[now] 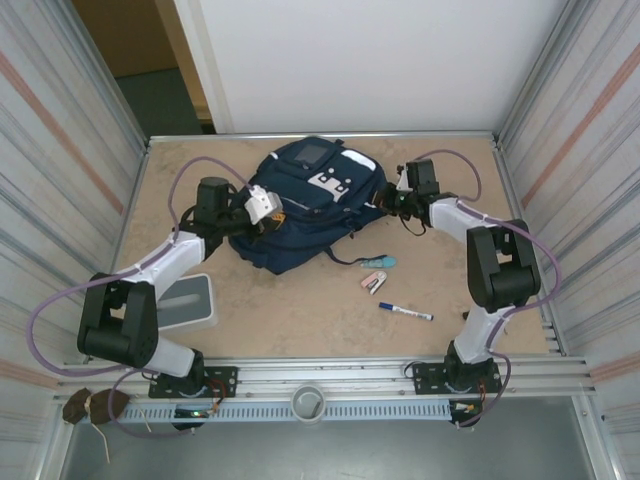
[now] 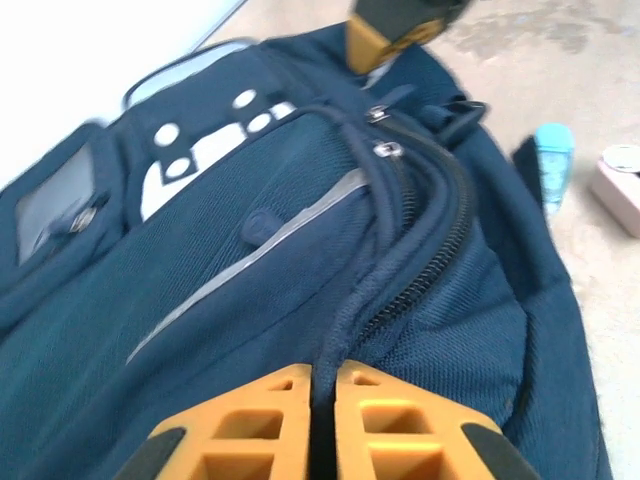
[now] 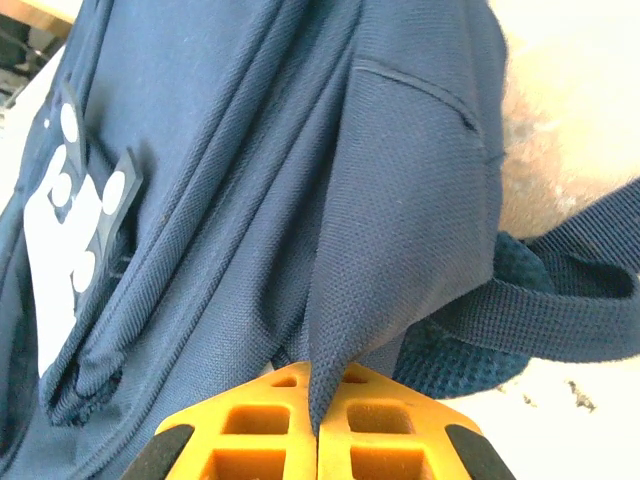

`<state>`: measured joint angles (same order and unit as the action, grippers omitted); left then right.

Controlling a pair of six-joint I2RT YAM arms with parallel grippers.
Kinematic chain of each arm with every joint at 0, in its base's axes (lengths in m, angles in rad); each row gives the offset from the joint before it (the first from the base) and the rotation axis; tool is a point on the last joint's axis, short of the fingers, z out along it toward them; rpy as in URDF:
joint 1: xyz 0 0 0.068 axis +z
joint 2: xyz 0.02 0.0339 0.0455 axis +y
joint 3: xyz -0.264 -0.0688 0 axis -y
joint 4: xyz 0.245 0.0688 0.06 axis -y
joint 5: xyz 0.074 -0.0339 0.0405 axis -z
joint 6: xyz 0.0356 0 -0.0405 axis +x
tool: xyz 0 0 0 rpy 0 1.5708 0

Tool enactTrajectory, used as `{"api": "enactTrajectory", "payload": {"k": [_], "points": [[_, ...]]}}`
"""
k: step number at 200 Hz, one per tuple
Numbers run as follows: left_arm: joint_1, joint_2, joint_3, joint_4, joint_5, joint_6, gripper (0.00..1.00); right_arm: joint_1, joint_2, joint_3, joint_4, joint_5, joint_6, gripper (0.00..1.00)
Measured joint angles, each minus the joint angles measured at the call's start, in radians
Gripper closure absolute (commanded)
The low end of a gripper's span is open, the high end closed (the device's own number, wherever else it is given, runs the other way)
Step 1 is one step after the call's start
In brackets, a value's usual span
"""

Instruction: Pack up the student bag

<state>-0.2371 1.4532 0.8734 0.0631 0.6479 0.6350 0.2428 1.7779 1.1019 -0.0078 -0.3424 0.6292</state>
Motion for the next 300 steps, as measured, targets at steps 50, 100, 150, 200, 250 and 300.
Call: {"api": "enactTrajectory", "payload": {"k": [50, 100, 150, 200, 250, 300], "points": [[0.044, -0.016, 0.0, -0.015, -0.263, -0.229, 0.48, 0.147, -0.081, -0.121, 0.032, 0.119, 0.03, 0.8], [-0.009, -0.224, -0.08, -0.052, -0.557, -0.575, 0.23, 0.257, -0.198, -0.129, -0.06, 0.19, -0.105, 0.48], [-0.287, -0.294, -0.104, -0.052, -0.822, -0.732, 0.16, 0.209, -0.168, -0.007, -0.076, 0.216, -0.148, 0.36], [-0.406, -0.052, 0.055, -0.164, -1.046, -0.806, 0.1, 0.06, 0.053, 0.129, -0.063, 0.216, -0.048, 0.29], [-0.465, 0.181, 0.211, -0.23, -1.196, -0.804, 0.05, 0.064, 0.121, 0.149, -0.061, 0.216, -0.03, 0.28], [-0.465, 0.274, 0.26, -0.27, -1.306, -0.77, 0.06, 0.068, 0.121, 0.149, -0.064, 0.232, -0.039, 0.28]]}}
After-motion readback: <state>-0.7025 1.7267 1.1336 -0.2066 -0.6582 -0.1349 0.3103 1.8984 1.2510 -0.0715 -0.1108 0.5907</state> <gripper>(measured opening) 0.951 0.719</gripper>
